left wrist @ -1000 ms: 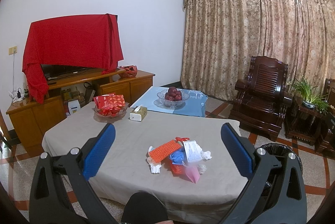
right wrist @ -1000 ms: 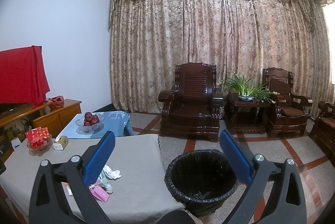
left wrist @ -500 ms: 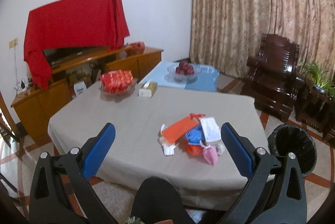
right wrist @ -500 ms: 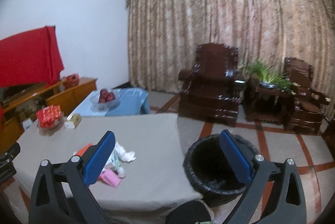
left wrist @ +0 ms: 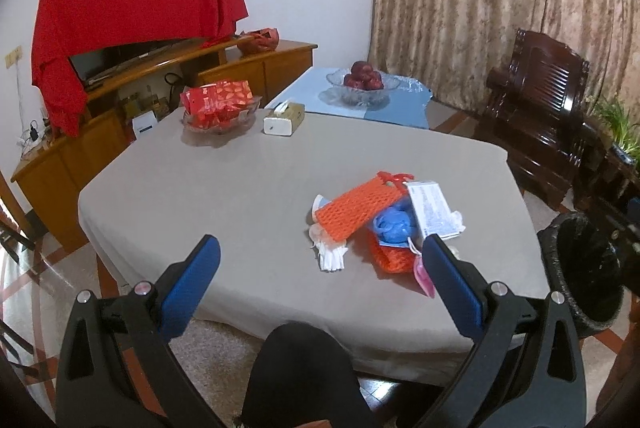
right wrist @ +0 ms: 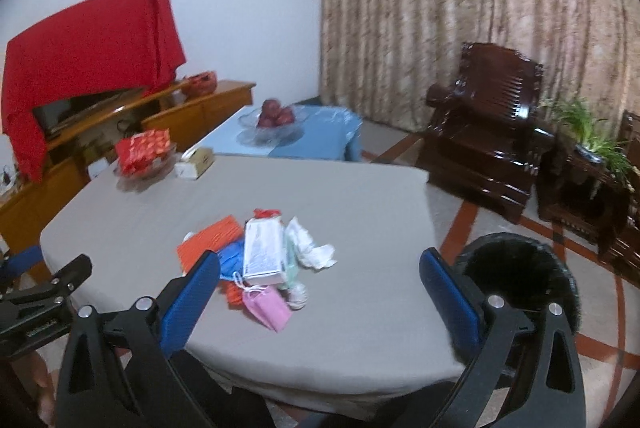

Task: Collect trash
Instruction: 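Move both tools forward toward the trash pile on the table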

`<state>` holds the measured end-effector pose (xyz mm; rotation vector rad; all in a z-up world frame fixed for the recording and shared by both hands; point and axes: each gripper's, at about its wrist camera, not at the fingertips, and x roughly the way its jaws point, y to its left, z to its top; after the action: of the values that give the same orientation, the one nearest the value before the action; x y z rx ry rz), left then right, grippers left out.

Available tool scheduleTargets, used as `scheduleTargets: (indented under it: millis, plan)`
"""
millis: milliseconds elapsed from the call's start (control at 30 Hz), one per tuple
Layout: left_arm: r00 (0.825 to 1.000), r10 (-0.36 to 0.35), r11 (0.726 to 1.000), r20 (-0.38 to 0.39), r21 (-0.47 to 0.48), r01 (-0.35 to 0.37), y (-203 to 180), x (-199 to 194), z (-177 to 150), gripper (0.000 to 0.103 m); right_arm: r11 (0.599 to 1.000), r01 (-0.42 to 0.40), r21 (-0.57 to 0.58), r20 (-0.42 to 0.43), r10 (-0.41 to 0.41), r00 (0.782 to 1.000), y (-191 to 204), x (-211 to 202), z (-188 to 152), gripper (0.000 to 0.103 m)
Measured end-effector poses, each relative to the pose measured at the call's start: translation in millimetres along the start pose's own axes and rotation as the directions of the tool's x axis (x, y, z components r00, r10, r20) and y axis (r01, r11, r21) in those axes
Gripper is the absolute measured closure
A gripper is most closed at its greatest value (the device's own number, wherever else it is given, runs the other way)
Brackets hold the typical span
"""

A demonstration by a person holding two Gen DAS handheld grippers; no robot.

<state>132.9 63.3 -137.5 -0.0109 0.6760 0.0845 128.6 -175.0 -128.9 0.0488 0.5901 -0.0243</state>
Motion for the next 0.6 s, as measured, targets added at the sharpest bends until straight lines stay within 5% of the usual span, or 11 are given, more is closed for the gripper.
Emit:
scheduleTargets:
  millis: [600]
  plan:
    - [0.998, 0.013, 1.000, -0.061, -0.013, -0.014, 15, 99, -8, 0.005, 0.992, -0.087, -0.091, -0.123, 0.075, 0.990, 52, 116, -15, 0.006]
